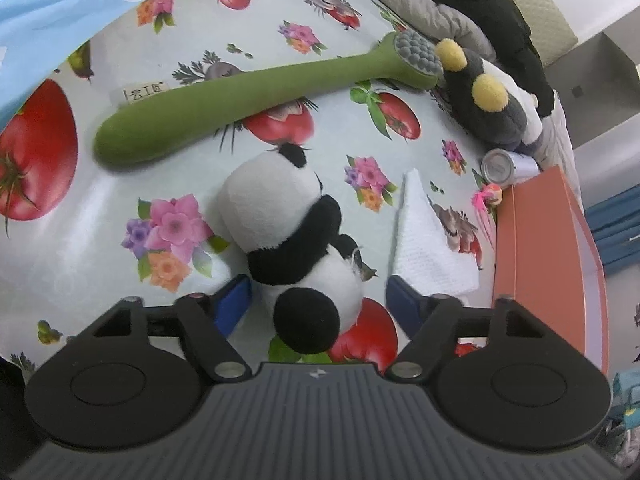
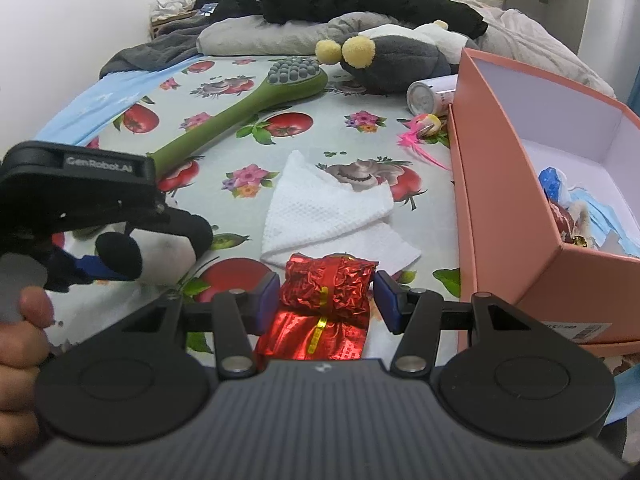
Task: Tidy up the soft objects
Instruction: 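Carry the panda with the left gripper while the right carries the red packet over the box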
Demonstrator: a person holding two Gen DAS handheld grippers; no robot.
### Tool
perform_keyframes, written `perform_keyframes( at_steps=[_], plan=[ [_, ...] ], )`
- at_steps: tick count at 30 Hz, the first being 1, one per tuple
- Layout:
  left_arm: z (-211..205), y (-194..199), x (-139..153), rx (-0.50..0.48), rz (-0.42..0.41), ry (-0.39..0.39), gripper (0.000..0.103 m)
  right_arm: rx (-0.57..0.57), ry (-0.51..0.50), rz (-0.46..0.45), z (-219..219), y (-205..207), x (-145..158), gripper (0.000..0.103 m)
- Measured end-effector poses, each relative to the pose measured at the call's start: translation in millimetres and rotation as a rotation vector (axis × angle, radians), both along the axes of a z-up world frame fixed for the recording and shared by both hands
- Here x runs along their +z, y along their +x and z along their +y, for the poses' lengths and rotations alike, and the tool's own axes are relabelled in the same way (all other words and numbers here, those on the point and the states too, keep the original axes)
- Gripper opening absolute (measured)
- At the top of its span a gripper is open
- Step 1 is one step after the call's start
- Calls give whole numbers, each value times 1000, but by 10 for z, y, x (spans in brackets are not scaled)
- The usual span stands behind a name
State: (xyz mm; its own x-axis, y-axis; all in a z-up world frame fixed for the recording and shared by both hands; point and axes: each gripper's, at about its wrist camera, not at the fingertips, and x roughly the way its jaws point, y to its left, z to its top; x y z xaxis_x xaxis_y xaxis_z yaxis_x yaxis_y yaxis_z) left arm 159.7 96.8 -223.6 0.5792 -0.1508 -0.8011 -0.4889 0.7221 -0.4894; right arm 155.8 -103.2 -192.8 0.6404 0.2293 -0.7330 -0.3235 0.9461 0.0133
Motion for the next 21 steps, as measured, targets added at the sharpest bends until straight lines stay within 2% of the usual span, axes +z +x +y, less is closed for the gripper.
perform_keyframes(
  at_steps=[3, 6, 21],
  plan=[
    [-23, 4, -7, -14, 5, 4, 59, 1, 3, 3, -11, 2, 5, 55],
    [-30, -9, 14, -24, 1, 12, 56, -1, 7, -4, -24, -8, 41, 55],
    [-99, -259, 404, -99, -74, 67, 51, -24, 43, -64, -150, -189, 364, 55]
  ],
)
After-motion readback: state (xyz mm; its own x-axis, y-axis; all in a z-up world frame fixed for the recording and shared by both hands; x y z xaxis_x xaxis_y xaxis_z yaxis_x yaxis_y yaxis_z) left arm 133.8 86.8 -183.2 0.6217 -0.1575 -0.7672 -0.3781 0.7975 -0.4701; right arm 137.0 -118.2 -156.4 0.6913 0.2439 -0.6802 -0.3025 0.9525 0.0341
